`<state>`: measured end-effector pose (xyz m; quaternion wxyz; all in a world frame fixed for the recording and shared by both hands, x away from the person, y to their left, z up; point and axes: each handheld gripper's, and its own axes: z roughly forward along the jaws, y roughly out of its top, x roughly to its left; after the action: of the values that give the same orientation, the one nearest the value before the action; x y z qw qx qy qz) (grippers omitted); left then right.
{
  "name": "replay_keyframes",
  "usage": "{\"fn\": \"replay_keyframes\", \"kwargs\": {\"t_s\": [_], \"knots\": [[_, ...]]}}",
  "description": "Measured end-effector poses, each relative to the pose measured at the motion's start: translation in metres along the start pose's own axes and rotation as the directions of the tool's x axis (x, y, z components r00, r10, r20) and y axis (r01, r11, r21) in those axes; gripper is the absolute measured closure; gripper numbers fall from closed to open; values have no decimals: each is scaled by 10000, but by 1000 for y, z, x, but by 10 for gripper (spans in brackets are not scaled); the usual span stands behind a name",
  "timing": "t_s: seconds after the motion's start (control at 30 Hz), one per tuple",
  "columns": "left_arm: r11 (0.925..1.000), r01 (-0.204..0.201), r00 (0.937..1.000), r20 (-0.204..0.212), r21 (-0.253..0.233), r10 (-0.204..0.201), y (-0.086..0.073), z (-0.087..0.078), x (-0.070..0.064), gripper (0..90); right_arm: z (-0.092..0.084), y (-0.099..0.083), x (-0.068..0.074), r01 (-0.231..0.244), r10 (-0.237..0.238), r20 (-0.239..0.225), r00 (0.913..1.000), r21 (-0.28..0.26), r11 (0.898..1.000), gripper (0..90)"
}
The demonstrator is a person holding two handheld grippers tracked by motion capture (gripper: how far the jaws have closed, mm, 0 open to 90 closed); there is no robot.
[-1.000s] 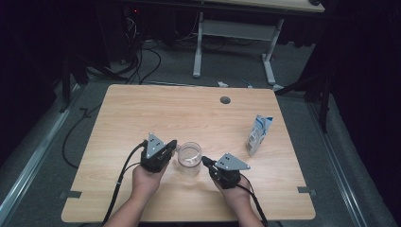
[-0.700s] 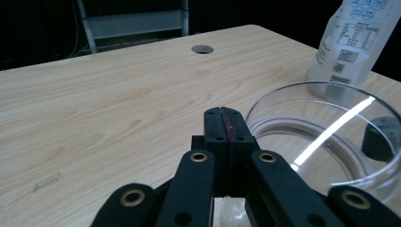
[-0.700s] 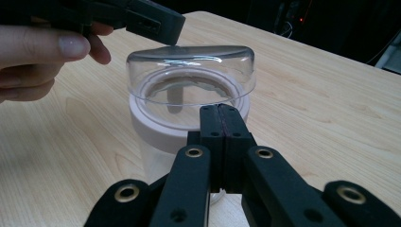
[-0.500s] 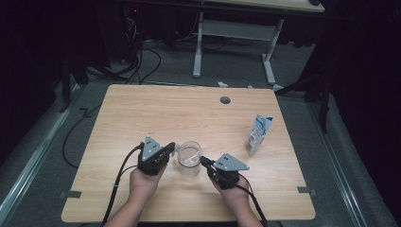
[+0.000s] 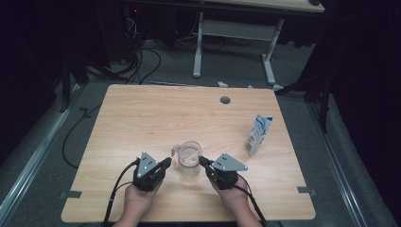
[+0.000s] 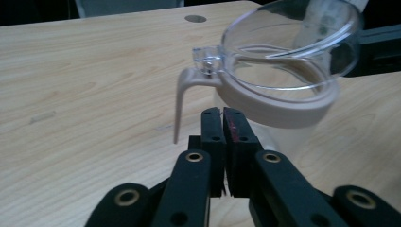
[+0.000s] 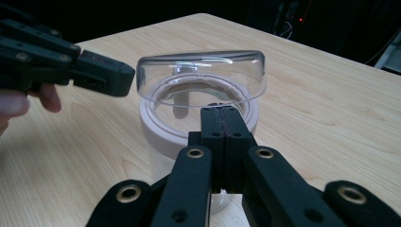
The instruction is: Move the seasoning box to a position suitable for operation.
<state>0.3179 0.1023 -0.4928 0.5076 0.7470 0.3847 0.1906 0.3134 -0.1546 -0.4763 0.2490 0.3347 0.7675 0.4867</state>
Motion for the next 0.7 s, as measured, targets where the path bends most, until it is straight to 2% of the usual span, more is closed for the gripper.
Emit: {"fn": "replay_keyframes", "kwargs": {"t_s": [0.1,0.27,0.5,0.7], "knots": [[10000,-45,10000,-7,-37,45,-1,-1,-4,852,0,0,1,17,-17,0,10000,-15,10000,900],[9999,61,9993,375,-130,-56,-1,-2,-11,838,1,0,1,-16,16,21,10000,17,10000,900],[9999,12,9983,577,-167,-2,0,0,-14,804,0,1,1,-31,31,22,10000,-41,10000,897],[9992,-61,9962,868,-405,96,2,-2,-19,837,-2,3,3,111,-111,18,9999,-166,9998,898]]}}
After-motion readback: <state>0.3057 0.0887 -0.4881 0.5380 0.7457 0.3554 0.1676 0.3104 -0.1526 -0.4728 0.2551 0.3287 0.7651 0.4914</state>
